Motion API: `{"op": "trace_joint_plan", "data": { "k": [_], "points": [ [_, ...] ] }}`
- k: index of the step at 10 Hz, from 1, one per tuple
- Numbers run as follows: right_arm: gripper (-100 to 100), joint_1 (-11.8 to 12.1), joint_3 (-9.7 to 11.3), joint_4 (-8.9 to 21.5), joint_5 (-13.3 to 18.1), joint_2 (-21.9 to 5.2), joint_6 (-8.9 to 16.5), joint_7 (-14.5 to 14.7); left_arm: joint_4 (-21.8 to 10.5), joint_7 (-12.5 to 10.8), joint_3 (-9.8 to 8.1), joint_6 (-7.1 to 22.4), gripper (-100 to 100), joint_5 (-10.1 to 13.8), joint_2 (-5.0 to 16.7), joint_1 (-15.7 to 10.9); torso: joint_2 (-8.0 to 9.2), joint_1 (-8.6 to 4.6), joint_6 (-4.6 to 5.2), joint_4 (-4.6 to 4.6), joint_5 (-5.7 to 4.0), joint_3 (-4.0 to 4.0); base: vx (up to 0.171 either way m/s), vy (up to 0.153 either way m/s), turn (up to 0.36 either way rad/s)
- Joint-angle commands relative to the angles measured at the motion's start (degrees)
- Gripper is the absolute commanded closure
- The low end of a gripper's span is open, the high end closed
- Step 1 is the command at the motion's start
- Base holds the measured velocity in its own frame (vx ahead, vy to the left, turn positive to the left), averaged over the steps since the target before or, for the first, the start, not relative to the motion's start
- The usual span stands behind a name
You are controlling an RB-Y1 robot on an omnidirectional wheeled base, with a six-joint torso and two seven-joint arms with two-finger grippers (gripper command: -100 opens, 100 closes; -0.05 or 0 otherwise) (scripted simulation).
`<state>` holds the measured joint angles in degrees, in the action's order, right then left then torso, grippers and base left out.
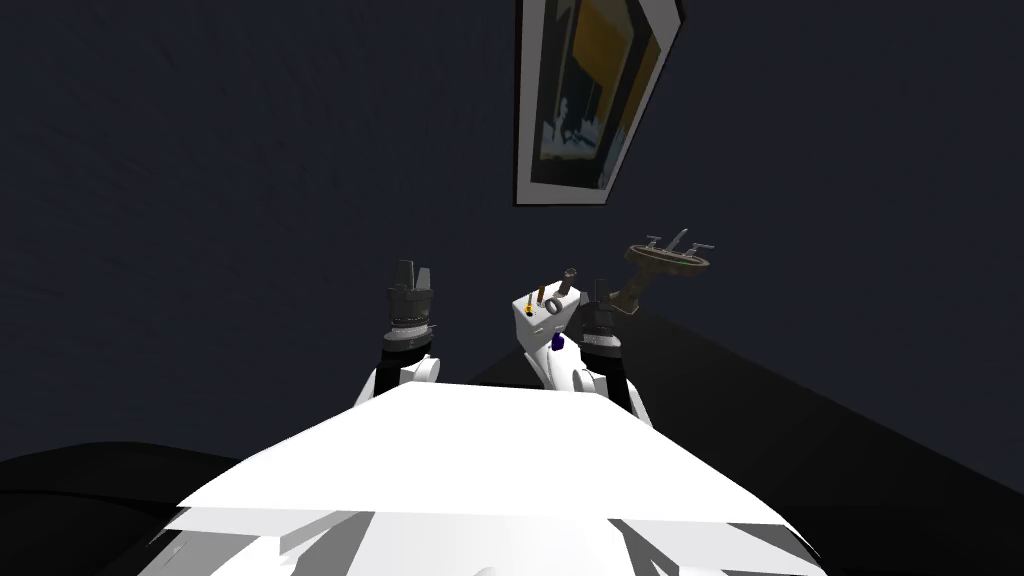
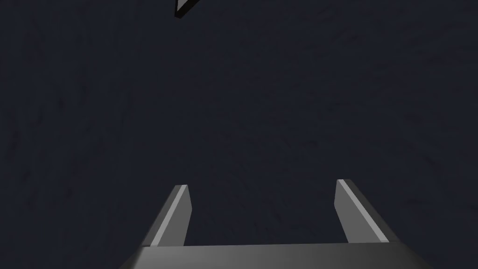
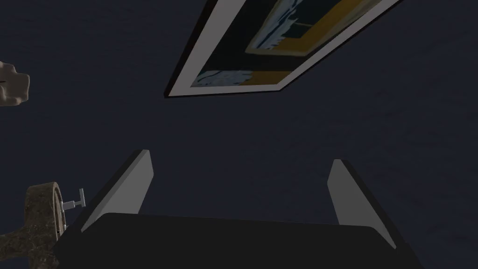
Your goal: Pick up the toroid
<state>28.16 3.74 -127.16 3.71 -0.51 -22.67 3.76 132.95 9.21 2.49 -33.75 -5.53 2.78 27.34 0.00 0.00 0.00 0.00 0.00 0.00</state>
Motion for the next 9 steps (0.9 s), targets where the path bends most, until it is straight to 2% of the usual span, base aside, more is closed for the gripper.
{"op": "trace_joint_plan", "data": {
  "k": [1, 4, 8, 9],
  "points": [
    [-100, 0.44, -0.32, 0.27, 0.62, -1.7, -0.13, -0.76, 0.0, 0.0, 0.0, 0.0, 0, 0.0, 0.0, 0.0, 0.0, 0.0, 0.0, 0.0, 0.0, 0.0, -0.002, -0.001, 0.076],
    [-100, 2.17, -1.62, 1.2, 3.06, -5.97, -0.68, -3.77, 0.0, 0.0, 0.0, 0.0, 0, 0.0, 0.0, 0.0, 0.04, -0.05, -0.01, 0.01, -0.01, 0.02, -0.008, -0.007, 0.123],
    [-100, 6.13, -4.55, 3.06, 8.58, -12.76, -1.97, -10.08, 0.0, 0.0, 0.0, 0.0, 0, 0.0, 0.0, -0.01, 0.06, -0.07, -0.01, 0.01, -0.01, 0.04, -0.014, -0.009, 0.216],
    [-100, 6.13, -4.55, 3.06, 8.58, -12.8, -1.97, -10.55, 0.0, 0.0, 0.0, 0.0, 0, 0.0, 0.0, -0.01, 0.08, -0.08, -0.01, 0.02, -0.02, 0.04, -0.012, -0.01, 0.07]
  ]
}}
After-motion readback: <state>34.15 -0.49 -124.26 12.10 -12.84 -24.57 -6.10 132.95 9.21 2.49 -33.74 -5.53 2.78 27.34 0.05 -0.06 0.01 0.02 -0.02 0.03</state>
